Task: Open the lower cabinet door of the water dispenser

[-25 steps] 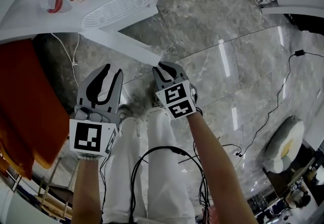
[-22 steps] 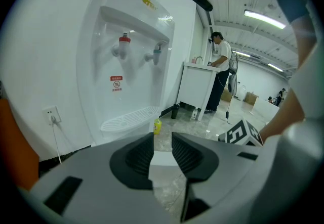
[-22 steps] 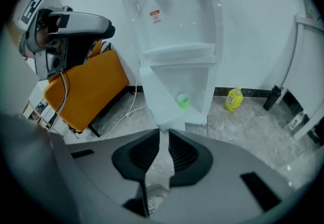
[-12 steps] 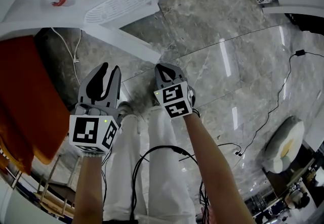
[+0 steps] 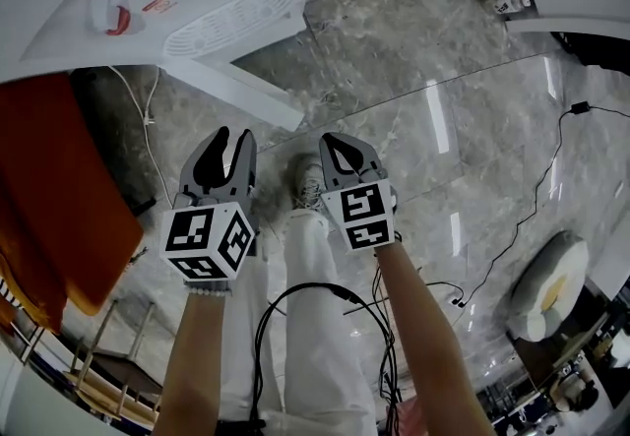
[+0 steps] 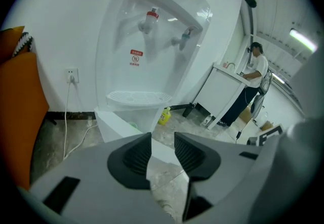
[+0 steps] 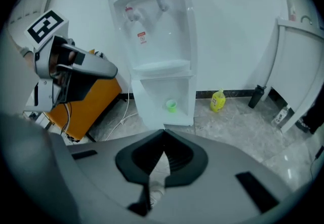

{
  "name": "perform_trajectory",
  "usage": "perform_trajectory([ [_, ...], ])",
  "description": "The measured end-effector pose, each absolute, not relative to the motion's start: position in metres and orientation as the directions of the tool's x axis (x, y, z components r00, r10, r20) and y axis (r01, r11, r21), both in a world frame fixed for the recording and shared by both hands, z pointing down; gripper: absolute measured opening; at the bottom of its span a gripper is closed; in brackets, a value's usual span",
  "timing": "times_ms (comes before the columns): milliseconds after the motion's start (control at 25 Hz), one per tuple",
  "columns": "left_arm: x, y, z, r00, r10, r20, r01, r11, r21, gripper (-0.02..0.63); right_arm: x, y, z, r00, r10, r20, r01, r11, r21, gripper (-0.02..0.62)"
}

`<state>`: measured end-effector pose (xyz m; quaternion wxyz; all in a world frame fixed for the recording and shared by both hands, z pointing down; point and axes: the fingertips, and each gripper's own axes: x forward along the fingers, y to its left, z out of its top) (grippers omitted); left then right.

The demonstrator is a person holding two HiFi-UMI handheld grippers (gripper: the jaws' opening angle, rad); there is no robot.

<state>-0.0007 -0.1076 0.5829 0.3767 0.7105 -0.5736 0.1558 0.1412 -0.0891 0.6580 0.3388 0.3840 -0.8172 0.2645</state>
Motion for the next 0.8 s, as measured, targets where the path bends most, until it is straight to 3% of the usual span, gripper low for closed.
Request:
perform_trajectory([
  [560, 0.037, -0.110, 0.641, 0.205, -0.583, 0.786, -0.875, 0.251, 0.414, 0.268, 0.186, -0.116, 0.635, -0.465, -0.508, 0.725, -0.836, 0.522, -0.170, 0.003],
  [800, 0.049, -0.112, 0.665, 0.193, -0.541, 0.819, -0.856, 0.316, 0.410, 0.287, 0.195, -0.119, 0.636, -0.483, -0.495, 0.722, -0.824, 0.535, -0.185, 0.003],
])
